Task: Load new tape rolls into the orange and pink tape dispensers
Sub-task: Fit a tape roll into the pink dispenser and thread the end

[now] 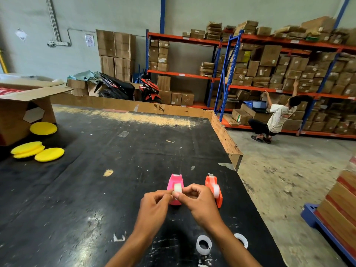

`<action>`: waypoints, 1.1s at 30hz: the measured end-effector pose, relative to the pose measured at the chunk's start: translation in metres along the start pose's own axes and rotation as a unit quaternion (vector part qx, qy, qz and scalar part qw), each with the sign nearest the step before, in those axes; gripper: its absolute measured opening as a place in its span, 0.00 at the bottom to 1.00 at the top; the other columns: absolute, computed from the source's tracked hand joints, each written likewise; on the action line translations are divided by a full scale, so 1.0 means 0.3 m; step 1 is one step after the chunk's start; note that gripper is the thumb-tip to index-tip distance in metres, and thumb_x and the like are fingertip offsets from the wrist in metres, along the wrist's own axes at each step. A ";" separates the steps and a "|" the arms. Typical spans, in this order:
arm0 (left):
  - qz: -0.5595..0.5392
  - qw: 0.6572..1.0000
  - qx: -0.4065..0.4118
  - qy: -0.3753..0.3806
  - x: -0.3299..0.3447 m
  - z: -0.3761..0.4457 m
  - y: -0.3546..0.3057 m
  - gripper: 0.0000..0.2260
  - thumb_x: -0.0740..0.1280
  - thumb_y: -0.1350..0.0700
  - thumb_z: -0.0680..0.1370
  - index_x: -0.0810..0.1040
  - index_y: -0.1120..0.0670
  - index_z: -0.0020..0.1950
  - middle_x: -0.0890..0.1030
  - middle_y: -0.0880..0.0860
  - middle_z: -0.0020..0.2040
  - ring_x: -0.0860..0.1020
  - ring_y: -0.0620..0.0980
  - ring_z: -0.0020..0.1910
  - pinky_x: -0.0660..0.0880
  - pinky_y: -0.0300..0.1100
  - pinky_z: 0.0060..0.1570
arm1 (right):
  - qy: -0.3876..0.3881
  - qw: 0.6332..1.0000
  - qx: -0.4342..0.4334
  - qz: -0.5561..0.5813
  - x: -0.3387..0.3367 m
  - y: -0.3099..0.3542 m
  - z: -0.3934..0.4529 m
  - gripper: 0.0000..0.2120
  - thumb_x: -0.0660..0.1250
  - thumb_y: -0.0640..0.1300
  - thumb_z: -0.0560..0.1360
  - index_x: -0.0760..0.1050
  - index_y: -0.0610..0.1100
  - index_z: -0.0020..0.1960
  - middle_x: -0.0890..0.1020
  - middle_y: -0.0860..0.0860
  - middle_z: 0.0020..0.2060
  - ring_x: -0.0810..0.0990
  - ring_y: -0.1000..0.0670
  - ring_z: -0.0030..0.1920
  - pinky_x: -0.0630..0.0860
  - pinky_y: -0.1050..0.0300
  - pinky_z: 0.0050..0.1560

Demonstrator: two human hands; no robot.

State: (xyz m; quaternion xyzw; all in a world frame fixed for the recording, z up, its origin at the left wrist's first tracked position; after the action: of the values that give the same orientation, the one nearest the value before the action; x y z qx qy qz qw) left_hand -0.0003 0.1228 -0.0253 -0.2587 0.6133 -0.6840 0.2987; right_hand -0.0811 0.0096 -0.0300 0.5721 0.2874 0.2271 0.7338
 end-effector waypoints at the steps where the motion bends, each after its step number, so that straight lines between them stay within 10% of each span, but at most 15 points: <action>1: 0.008 1.000 0.006 -0.006 -0.001 0.008 0.001 0.15 0.62 0.66 0.76 0.87 0.54 0.44 0.88 0.52 0.42 0.85 0.51 0.46 0.80 0.52 0.54 | -0.001 1.000 -0.003 0.002 0.005 0.000 0.008 0.07 0.75 0.37 0.69 0.82 0.34 0.43 0.87 0.39 0.40 0.86 0.44 0.43 0.82 0.58 0.44; 15: 0.030 0.999 0.022 -0.004 -0.014 0.117 0.052 0.16 0.62 0.64 0.74 0.87 0.49 0.46 0.88 0.48 0.43 0.85 0.46 0.47 0.80 0.43 0.52 | 0.001 1.000 -0.001 -0.010 0.014 -0.017 0.077 0.10 0.75 0.40 0.69 0.79 0.40 0.49 0.86 0.45 0.43 0.86 0.51 0.44 0.82 0.60 0.46; 19: 0.097 0.994 0.042 0.017 -0.024 0.180 0.072 0.19 0.66 0.68 0.73 0.77 0.49 0.58 0.79 0.39 0.48 0.77 0.22 0.41 0.71 0.20 0.41 | 0.009 0.999 0.020 -0.039 -0.001 -0.029 0.145 0.24 0.73 0.44 0.71 0.70 0.52 0.64 0.83 0.49 0.49 0.83 0.54 0.51 0.77 0.66 0.49; 25: 0.222 0.967 0.049 0.117 -0.046 0.239 0.194 0.19 0.74 0.53 0.70 0.79 0.48 0.61 0.83 0.41 0.54 0.80 0.36 0.53 0.72 0.28 0.54 | 0.022 0.996 -0.011 -0.081 0.008 -0.071 0.175 0.13 0.74 0.40 0.70 0.78 0.57 0.46 0.85 0.53 0.45 0.83 0.53 0.51 0.79 0.59 0.52; 33: 0.237 0.968 0.070 0.050 -0.045 0.224 0.234 0.23 0.73 0.44 0.69 0.79 0.49 0.61 0.84 0.43 0.55 0.80 0.41 0.54 0.77 0.45 0.57 | 0.060 0.991 -0.024 -0.118 0.010 -0.111 0.196 0.15 0.74 0.40 0.69 0.78 0.55 0.51 0.85 0.52 0.50 0.82 0.55 0.53 0.79 0.55 0.58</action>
State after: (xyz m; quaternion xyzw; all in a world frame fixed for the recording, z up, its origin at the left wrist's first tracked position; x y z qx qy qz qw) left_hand 0.0638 0.0818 -0.0871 -0.0493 0.6216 -0.6471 0.4386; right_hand -0.0389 -0.0381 -0.0520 0.5022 0.3904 0.1796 0.7504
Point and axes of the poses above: each hand's wrist, its own z-axis towards the middle knuckle, its own x-axis out of the palm, y = z × x, the point moved 1 cm from there along z, towards the middle knuckle
